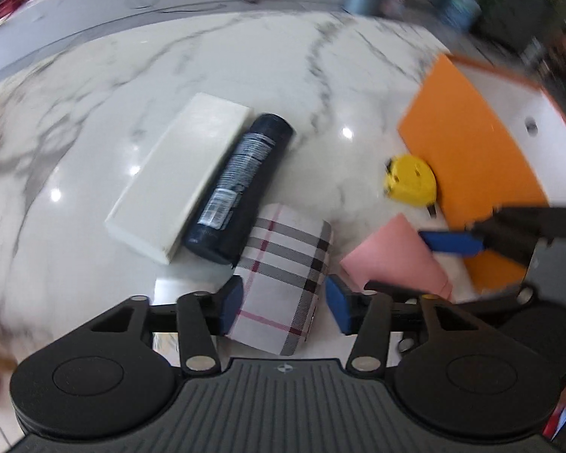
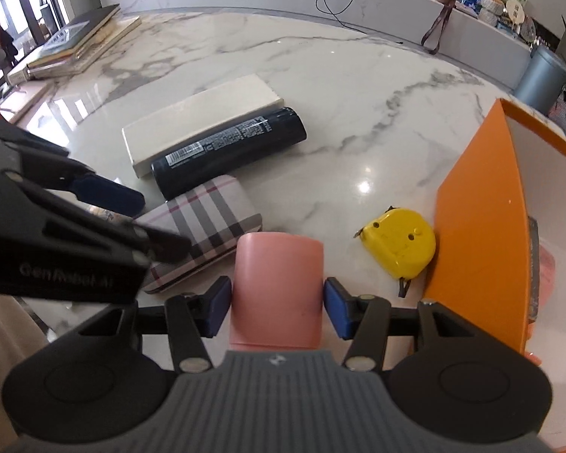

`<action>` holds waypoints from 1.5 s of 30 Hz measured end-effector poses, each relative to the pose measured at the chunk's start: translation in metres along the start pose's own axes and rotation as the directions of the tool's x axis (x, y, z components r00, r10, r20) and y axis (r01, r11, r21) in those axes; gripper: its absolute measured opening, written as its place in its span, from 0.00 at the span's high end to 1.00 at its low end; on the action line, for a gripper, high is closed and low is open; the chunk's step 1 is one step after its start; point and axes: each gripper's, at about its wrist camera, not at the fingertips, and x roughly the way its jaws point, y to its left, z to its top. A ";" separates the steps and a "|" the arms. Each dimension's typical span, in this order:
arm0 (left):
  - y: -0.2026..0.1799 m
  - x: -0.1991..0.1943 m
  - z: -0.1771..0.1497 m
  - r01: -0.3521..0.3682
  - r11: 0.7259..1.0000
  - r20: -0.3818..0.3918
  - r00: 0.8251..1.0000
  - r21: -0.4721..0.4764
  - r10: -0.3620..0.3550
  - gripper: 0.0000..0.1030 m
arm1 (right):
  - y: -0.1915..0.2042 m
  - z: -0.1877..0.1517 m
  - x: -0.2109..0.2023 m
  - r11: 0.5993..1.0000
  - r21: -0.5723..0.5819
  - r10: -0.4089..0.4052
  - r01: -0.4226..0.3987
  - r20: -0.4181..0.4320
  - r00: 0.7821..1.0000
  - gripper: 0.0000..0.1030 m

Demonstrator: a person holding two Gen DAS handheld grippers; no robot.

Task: Organize rigid objects
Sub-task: 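Grasp the pink roll with right gripper while left grasps the plaid pouch, then carry the pink roll with right gripper while left carries the plaid pouch over the orange box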

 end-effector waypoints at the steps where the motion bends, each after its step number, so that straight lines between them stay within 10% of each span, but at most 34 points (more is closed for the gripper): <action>1: -0.001 0.004 0.002 0.013 0.999 -0.016 1.000 0.036 -0.013 0.38 | -0.002 -0.001 0.000 1.000 0.003 0.006 -0.006 0.003 1.000 0.47; 19: -0.011 0.034 0.015 0.056 0.951 -0.102 0.994 0.304 -0.026 0.13 | -0.016 -0.007 -0.002 0.998 0.006 0.070 -0.070 0.010 0.997 0.47; 45: -0.023 0.050 0.015 -0.026 0.943 -0.075 0.996 0.332 0.054 0.25 | -0.014 -0.007 0.007 0.996 -0.015 0.093 -0.093 0.005 0.996 0.47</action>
